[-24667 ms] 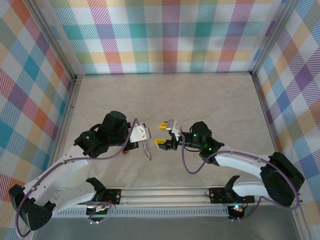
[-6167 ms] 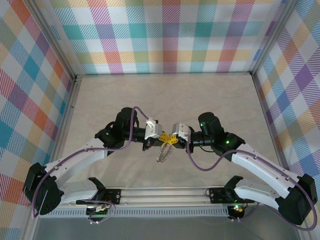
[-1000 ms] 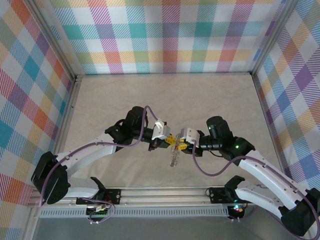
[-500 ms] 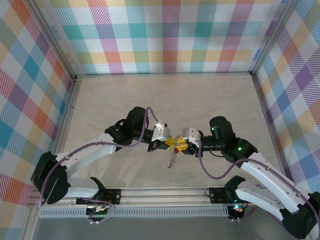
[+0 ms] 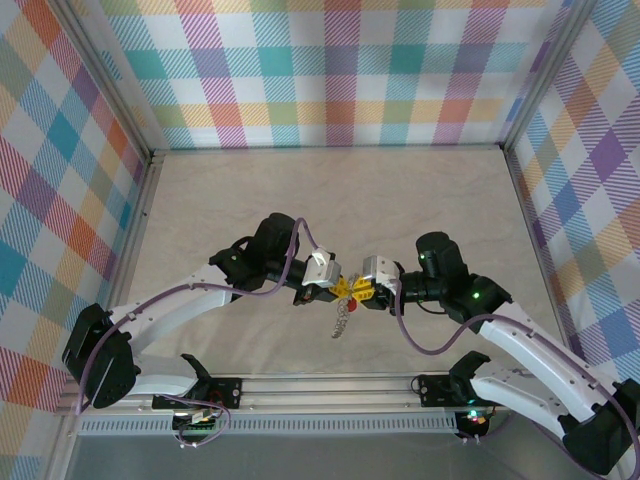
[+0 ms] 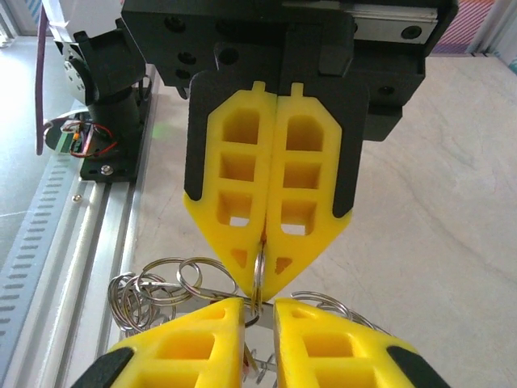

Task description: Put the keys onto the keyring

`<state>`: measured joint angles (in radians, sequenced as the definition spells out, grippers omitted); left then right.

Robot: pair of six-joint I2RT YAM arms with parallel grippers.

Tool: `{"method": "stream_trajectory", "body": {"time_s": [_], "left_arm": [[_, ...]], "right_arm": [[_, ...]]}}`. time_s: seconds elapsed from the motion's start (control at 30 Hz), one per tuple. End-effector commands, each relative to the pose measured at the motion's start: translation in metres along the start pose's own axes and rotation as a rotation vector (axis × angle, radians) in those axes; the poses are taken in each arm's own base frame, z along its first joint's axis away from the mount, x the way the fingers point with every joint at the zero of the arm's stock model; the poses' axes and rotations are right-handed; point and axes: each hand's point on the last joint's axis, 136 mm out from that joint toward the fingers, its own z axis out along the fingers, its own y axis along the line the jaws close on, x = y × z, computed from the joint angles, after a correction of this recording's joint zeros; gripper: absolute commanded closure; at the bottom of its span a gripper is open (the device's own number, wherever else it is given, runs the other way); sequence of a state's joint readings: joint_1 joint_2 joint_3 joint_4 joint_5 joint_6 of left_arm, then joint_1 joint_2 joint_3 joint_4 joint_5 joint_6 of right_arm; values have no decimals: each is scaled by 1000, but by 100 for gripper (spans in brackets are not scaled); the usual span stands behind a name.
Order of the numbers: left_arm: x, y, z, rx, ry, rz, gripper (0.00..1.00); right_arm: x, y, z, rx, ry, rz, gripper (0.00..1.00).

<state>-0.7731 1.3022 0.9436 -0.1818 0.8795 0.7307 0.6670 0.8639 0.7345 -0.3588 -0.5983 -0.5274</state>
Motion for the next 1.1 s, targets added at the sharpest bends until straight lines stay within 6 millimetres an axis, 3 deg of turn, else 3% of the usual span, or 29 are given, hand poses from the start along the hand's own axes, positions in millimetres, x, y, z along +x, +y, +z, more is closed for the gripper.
{"method": "stream_trajectory", "body": {"time_s": [0.0,0.17,0.43,0.47,0.57,0.67,1.07], "left_arm": [[-26,-9,-2,27,-69,91,100],[-31,-7,-4,23,-69,117,100],[-25,-9,-3,36,-39,95,97],[-22,-10,-4,39,-15,93,91],[1,-10,-9,9,120,23,88],[12,-6,-11,-4,201,-22,87],[5,2,2,27,139,-55,81]], "right_arm": [[-2,5,3,-45,-18,16,82],[-1,2,7,-44,-31,27,82],[-3,-3,7,-26,-26,11,100],[-1,-2,7,-24,-10,10,100],[3,-3,3,-8,28,10,100],[0,-1,2,-25,38,15,100],[1,-10,3,-6,135,16,100]]}}
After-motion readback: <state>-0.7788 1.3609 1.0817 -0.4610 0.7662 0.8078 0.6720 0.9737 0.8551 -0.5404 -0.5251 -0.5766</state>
